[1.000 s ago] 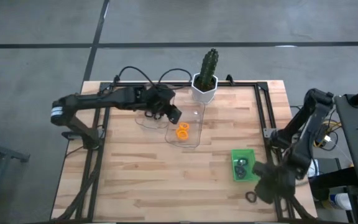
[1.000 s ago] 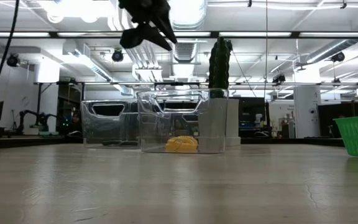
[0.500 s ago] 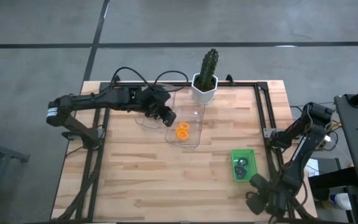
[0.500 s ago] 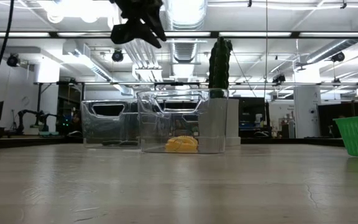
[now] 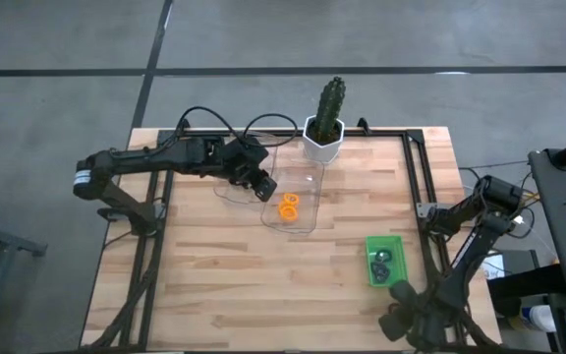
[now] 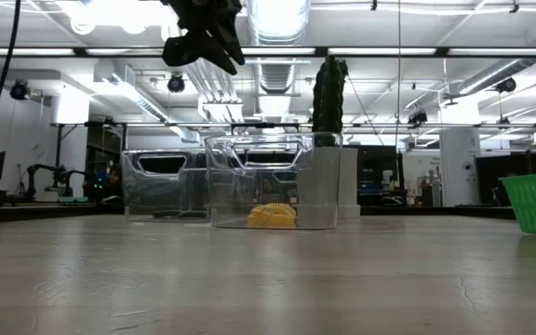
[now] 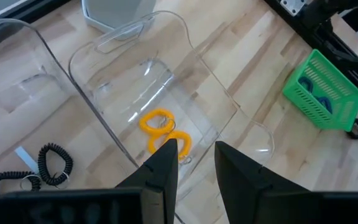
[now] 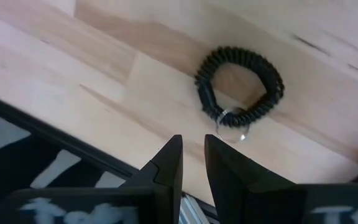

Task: Sort spring keychains
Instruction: Put the black spring keychain into the left transparent bin

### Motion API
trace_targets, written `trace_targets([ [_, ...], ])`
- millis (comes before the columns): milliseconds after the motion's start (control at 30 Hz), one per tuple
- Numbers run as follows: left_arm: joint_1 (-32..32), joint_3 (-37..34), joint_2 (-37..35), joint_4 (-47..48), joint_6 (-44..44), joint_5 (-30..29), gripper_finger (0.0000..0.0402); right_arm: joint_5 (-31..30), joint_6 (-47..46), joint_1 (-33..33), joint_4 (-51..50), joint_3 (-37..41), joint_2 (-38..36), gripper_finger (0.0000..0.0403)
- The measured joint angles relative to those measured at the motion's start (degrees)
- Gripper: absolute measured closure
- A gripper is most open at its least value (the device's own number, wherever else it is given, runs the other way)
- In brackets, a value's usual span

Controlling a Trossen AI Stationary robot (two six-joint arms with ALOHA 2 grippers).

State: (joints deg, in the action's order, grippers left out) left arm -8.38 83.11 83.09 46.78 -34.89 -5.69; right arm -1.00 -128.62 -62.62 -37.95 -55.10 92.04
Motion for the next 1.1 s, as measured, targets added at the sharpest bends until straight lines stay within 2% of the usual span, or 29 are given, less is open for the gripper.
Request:
trace_targets([
  [200, 0.0, 0.0, 0.0, 0.17, 0.56, 0.0, 0.0303, 0.03, 0.09, 3.3, -0.11, -0.05, 1.54, 0.034],
  [367, 0.0, 0.0, 0.0, 0.5, 0.61, 0.0, 0.0303, 3.88, 1.57, 5.02, -0.24, 0.06, 2.82, 0.0337],
  [500, 0.0, 0.0, 0.0, 0.75, 0.63, 0.02, 0.0303, 4.73, 0.27, 5.04, -0.81, 0.11, 3.73, 0.0331],
  [1100, 0.0, 0.0, 0.0, 0.84, 1.25, 0.02, 0.0303, 6.04, -0.63, 5.72, -0.63, 0.84, 5.14, 0.0255],
])
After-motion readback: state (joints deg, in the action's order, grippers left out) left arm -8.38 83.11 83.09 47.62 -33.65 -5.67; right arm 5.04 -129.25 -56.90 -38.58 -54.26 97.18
